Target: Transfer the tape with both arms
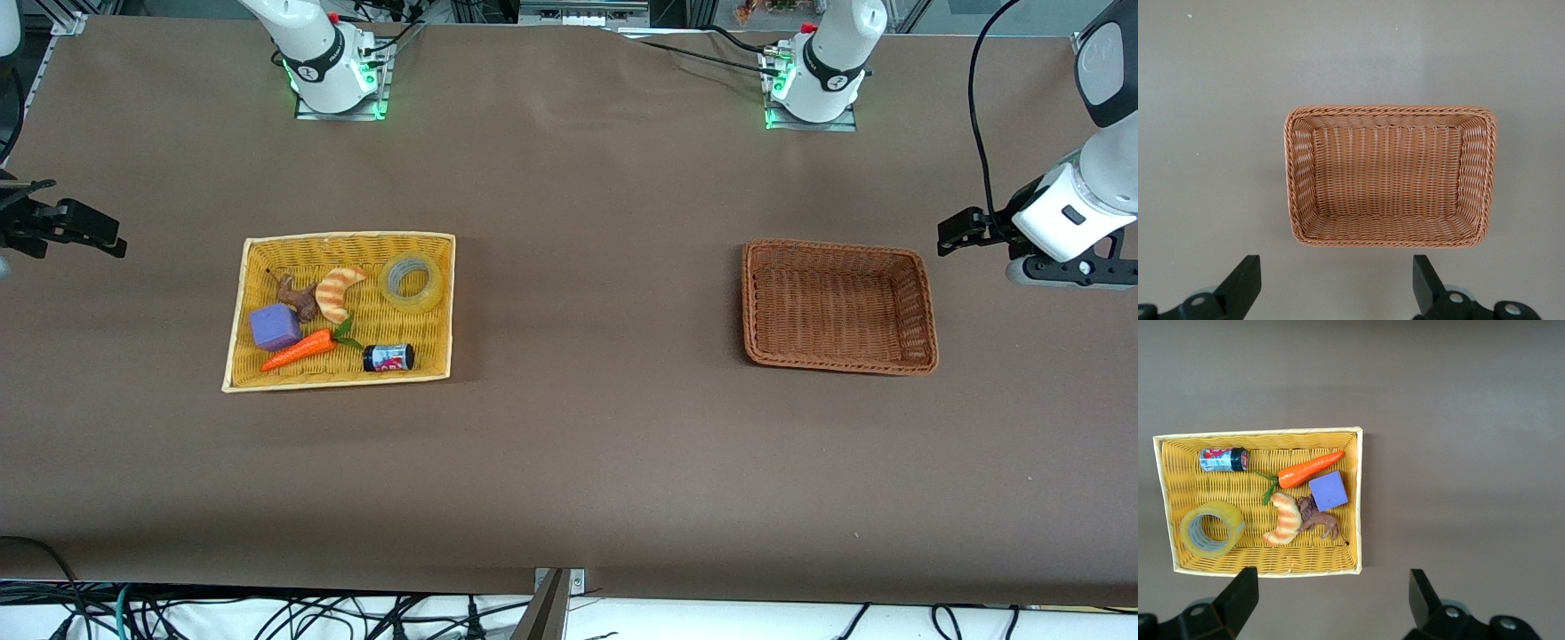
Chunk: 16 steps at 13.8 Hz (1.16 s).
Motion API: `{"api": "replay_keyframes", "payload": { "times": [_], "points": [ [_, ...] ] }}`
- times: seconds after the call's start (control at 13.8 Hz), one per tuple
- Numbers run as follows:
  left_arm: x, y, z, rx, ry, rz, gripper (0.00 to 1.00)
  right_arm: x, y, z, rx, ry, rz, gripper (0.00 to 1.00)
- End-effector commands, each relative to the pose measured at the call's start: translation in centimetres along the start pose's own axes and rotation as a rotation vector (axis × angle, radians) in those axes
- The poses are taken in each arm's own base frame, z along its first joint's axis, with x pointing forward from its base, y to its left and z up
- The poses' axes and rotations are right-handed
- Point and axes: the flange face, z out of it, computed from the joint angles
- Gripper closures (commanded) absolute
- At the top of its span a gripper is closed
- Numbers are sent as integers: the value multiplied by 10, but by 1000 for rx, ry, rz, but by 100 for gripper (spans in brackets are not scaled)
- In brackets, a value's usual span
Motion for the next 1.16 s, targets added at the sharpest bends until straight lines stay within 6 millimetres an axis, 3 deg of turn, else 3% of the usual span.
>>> {"api": "replay_keyframes", "payload": {
  "times": [0.0,0.51,0.58,0.87,0.95,1.09],
  "points": [
    [1,-3,-2,3,2,22,0,3,1,-5,-10,9,0,0],
    [2,-3,1,3,3,24,0,6,4,2,-31,5,-6,0],
    [2,-3,0,4,5,22,0,13,4,18,-24,-20,-13,0],
    [2,-3,1,3,3,22,0,24,-4,46,-22,-59,-19,0],
    [2,-3,1,4,5,22,0,26,-7,62,-15,-82,-18,0],
    [2,-3,1,4,5,24,0,32,-33,104,-14,-89,-30,0]
  ]
}}
